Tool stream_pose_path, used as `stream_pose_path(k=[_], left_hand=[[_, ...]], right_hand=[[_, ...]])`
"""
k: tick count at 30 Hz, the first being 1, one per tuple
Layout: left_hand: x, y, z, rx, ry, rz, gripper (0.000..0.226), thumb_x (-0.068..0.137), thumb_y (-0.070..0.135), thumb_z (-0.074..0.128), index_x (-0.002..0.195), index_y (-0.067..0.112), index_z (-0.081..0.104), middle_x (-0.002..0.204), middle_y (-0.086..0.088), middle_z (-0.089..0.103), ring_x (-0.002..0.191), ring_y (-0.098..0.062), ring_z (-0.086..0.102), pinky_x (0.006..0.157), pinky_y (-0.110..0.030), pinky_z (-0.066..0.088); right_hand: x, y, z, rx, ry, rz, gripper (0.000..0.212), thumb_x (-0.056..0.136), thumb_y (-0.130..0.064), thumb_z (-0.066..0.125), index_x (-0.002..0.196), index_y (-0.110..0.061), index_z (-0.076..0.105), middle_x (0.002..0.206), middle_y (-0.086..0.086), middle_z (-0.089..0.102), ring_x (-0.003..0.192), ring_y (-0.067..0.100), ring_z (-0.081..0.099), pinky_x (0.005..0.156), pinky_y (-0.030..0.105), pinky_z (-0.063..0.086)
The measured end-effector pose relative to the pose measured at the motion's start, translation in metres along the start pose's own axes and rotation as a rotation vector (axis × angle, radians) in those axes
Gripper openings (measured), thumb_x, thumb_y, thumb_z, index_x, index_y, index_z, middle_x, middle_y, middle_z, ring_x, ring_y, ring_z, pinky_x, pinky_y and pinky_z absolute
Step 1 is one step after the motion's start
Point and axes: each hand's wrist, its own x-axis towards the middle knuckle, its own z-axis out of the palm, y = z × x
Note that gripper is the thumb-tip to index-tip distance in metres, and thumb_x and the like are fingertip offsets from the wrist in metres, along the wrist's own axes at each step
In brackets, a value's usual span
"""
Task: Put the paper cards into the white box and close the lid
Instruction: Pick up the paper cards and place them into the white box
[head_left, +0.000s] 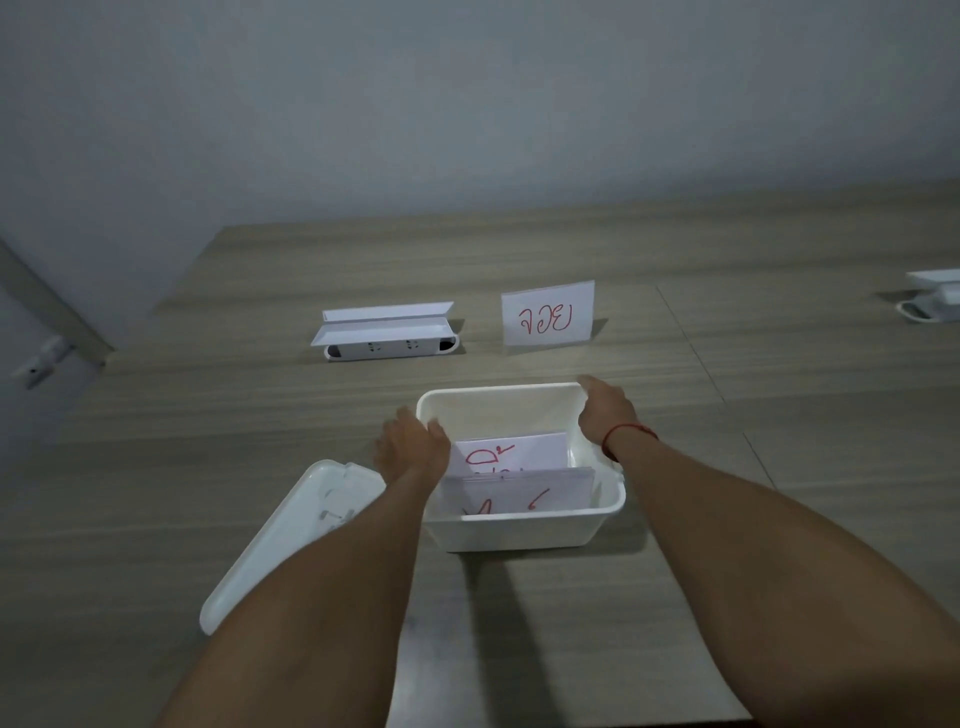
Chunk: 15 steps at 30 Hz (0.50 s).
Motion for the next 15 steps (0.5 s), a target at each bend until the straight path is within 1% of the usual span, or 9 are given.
stream_pose_path(k=[1, 3, 7, 9, 12, 15], left_hand=[[0.002, -0.001, 0.002, -0.054, -0.057, -0.050, 0.041, 0.099, 0.033, 0.039, 0.127, 0.004, 0.049, 0.126, -0.020, 0.058, 0.117, -0.037, 0.054, 0.096, -0.043, 0.044], [0.008, -0.001, 0.005, -0.124, -0.098, -0.058, 0.038, 0.102, 0.029, 0.032, 0.124, 0.003, 0.049, 0.123, -0.021, 0.060, 0.114, -0.038, 0.057, 0.092, -0.042, 0.046], [0.021, 0.005, 0.005, -0.121, -0.091, -0.002, 0.036, 0.103, 0.026, 0.031, 0.124, 0.004, 0.051, 0.121, -0.021, 0.060, 0.111, -0.038, 0.057, 0.089, -0.041, 0.046], [0.028, 0.010, 0.005, -0.132, -0.091, -0.012, 0.037, 0.103, 0.025, 0.031, 0.126, 0.004, 0.051, 0.122, -0.021, 0.060, 0.112, -0.037, 0.057, 0.088, -0.040, 0.045], [0.039, 0.016, 0.007, -0.126, -0.087, -0.013, 0.037, 0.103, 0.026, 0.031, 0.126, 0.005, 0.051, 0.123, -0.020, 0.060, 0.112, -0.037, 0.057, 0.089, -0.041, 0.046], [0.055, 0.024, 0.010, -0.139, -0.077, -0.020, 0.037, 0.103, 0.027, 0.032, 0.124, 0.004, 0.052, 0.122, -0.021, 0.059, 0.112, -0.037, 0.057, 0.089, -0.042, 0.046]], right_hand=[[0.000, -0.001, 0.000, -0.002, 0.009, -0.003, 0.058, 0.091, 0.001, 0.036, 0.145, -0.021, 0.039, 0.142, 0.021, 0.046, 0.130, 0.038, 0.046, 0.107, 0.038, 0.039], [0.000, -0.002, -0.001, -0.005, 0.018, 0.000, 0.057, 0.092, 0.001, 0.036, 0.145, -0.020, 0.039, 0.142, 0.022, 0.046, 0.129, 0.039, 0.047, 0.108, 0.038, 0.040], [0.009, -0.003, -0.002, -0.009, 0.041, -0.013, 0.054, 0.089, 0.002, 0.037, 0.139, -0.017, 0.045, 0.138, 0.022, 0.051, 0.127, 0.039, 0.049, 0.104, 0.040, 0.043], [0.017, -0.005, -0.002, -0.017, 0.053, -0.027, 0.054, 0.088, 0.003, 0.036, 0.136, -0.017, 0.048, 0.134, 0.021, 0.055, 0.124, 0.039, 0.051, 0.101, 0.040, 0.045], [0.029, -0.009, -0.002, -0.027, 0.060, -0.030, 0.054, 0.088, 0.004, 0.036, 0.136, -0.017, 0.048, 0.132, 0.021, 0.056, 0.122, 0.039, 0.053, 0.099, 0.040, 0.045], [0.045, -0.016, -0.003, -0.028, 0.075, -0.038, 0.052, 0.087, 0.003, 0.037, 0.132, -0.017, 0.052, 0.130, 0.021, 0.058, 0.118, 0.039, 0.056, 0.096, 0.040, 0.047]])
